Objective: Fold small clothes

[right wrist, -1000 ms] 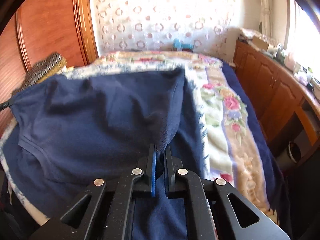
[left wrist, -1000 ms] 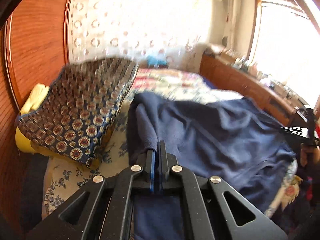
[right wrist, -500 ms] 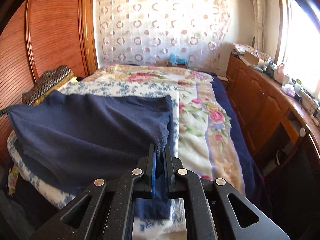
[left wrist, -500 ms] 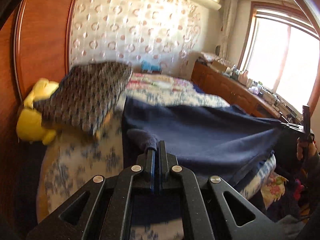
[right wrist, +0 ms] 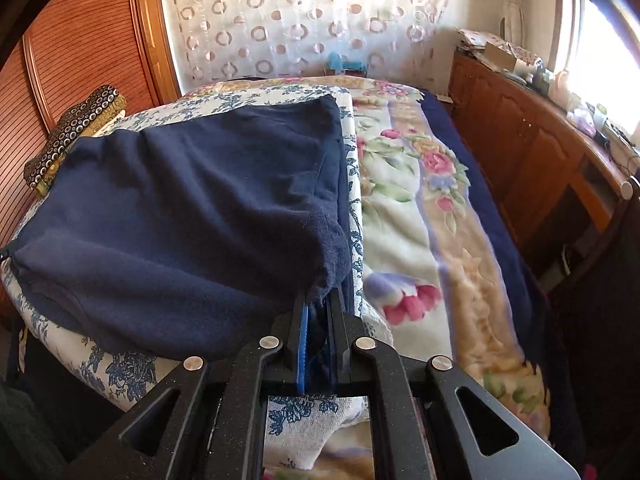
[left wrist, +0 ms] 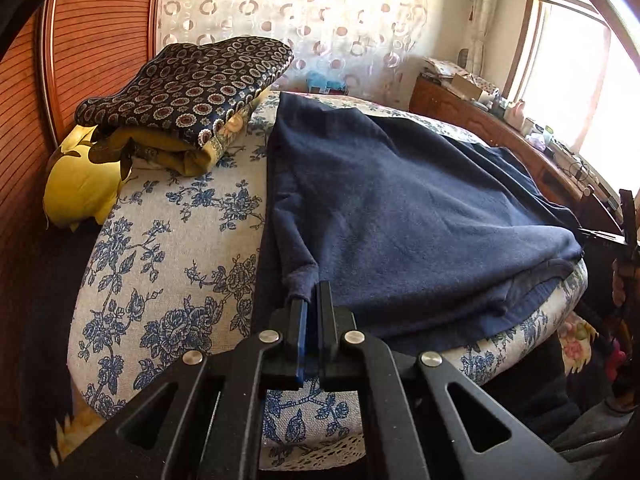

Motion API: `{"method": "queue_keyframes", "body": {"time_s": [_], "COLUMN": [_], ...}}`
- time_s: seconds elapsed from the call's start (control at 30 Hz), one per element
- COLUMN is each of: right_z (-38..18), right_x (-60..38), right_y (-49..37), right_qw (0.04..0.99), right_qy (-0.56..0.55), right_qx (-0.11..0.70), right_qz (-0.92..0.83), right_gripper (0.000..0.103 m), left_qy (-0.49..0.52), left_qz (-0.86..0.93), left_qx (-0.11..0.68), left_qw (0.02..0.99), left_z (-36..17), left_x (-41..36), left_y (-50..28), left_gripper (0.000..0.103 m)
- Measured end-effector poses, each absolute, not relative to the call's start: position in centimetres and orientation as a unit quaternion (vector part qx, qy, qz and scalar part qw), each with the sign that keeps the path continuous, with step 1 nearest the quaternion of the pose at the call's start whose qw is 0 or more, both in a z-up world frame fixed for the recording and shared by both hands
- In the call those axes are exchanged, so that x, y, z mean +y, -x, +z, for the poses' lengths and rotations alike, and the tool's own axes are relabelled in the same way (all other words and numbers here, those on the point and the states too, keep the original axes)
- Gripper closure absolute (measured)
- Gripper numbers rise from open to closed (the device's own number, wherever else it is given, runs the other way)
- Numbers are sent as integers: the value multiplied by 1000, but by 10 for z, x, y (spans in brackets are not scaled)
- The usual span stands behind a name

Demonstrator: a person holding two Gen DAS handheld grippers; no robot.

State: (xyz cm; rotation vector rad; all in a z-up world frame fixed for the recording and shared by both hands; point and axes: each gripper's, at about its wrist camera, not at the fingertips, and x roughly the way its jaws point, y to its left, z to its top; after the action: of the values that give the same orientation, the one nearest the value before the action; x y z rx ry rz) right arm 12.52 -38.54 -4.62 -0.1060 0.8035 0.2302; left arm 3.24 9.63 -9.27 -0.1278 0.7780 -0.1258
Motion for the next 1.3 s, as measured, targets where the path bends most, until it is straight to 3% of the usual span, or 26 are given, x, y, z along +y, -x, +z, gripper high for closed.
{"method": "queue_keyframes", "body": {"time_s": [0.07, 0.17, 0.23, 0.27, 0.37, 0.7, 1.0, 1.3], "right_z": [-41, -39, -38, -38, -34, -29, -18, -41], "right_x": [-384, -386, -386, -385, -378, -359, -344, -341], "right_y": [-130, -126, -119, -117, -111, -123, -247, -335], "right_qw": [915, 918, 921, 922, 927, 926, 917, 899], "right_qy": [49, 45, 46, 46, 47, 68, 54, -30], "right_qx": [387, 380, 374, 370, 357, 345, 373, 428], "right_qz": [106, 105, 104, 105, 109, 138, 130, 89], "right_gripper": [76, 72, 70, 70, 69, 67, 63, 63], "left_qy": [59, 59, 59, 58, 52, 47, 39, 18], "left_qz": [-61, -67, -72, -75, -76, -69, -61, -67], "left_qx": [377, 372, 364, 361, 365, 345, 380, 407], "left_qw": [922, 924, 927, 928, 926, 935, 922, 911], "left_z": [-93, -86, -80, -77, -71, -56, -80, -98], "left_x": [97, 99, 100, 100, 97, 104, 102, 91], "left_y": [-31, -31, -30, -30, -32, -34, -85, -109], "left_gripper": [94, 81, 57, 55, 32, 25, 25, 25]}}
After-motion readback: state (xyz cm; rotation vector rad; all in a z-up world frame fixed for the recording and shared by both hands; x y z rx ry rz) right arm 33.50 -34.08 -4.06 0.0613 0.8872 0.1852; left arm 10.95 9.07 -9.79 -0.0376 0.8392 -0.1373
